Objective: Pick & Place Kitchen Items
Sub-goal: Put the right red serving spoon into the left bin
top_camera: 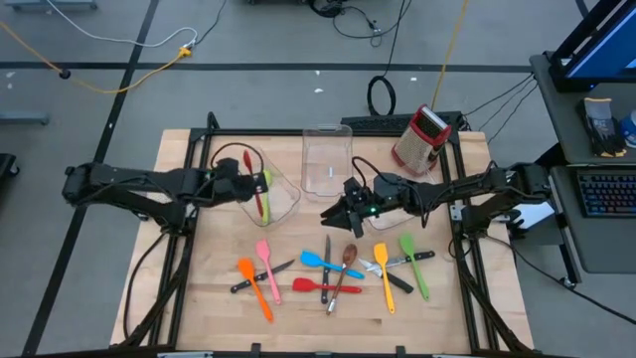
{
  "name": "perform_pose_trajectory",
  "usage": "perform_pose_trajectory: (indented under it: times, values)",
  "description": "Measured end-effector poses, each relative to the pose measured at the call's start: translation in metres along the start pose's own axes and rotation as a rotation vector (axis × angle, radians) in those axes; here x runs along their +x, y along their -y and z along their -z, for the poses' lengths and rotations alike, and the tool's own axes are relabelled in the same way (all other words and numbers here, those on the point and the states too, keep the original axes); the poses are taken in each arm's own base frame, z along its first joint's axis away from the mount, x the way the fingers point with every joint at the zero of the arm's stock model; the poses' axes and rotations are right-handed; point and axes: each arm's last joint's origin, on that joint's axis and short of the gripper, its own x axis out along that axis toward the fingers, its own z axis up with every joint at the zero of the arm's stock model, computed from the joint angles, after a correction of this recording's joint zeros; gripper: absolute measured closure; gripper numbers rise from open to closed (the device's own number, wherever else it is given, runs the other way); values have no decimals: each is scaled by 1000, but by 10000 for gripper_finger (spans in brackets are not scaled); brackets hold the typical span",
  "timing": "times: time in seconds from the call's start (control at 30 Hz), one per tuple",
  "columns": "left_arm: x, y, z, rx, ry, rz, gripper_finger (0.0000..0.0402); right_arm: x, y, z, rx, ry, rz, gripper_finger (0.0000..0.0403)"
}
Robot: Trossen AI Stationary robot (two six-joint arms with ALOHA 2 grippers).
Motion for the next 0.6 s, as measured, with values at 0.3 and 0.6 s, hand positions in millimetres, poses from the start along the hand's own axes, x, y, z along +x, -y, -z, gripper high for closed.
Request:
perform_pose_trajectory:
  times: [0.3,0.6]
  values:
    - [33,-1,-10,1,-107,-125,384,0,0,0,1,-3,3,236]
    - [63,-4,-11,-20,-171,-232,384,0,0,0,1,-3,3,236]
